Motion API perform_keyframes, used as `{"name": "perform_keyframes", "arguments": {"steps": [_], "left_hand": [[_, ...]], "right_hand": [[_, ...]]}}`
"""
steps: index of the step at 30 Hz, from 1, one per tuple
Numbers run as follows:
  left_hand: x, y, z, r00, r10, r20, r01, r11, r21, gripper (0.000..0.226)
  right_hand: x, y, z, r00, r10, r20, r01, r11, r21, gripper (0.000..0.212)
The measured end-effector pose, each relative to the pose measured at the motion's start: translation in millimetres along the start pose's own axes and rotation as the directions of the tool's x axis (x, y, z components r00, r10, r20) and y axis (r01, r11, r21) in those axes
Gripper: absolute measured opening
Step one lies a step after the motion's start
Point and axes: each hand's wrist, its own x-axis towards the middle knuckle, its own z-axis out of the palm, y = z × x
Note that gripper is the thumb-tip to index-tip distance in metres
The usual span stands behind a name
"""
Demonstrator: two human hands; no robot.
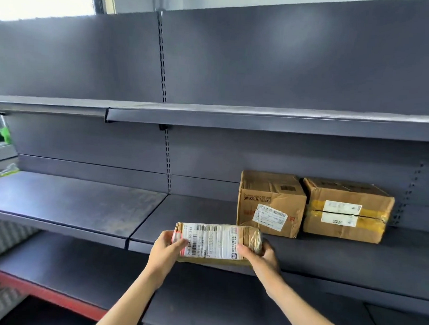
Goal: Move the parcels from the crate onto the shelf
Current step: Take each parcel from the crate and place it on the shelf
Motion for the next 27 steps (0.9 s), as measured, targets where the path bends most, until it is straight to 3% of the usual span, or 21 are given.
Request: {"name": "perform_keyframes", "arguments": {"steps": [6,11,17,27], "left_hand": [[22,7,-25,0.999,0.027,-0.025,-0.025,0.996,0.085,0.014],[71,-3,-46,0.999,0.044,0.022,-0.045,0.997,0.061,0.024],[148,-25,-60,0.987,-0.006,0.160,-0.001,0.999,0.042,0.041],[231,-56,-49,0.963,0.010,0.271,-0.017,1.000,0.023,0.049]], "right_hand": [[22,-7,32,0.999,-0.001,0.045,0.001,1.000,0.002,0.024],[45,4,68,0.998,0.034,0.045,-0.033,0.999,-0.020,0.034],[78,19,106,0.997,0.062,-0.047,-0.065,0.995,-0.082,0.072],[140,38,141,0.975,0.032,-0.220,-0.077,0.977,-0.200,0.081]]}}
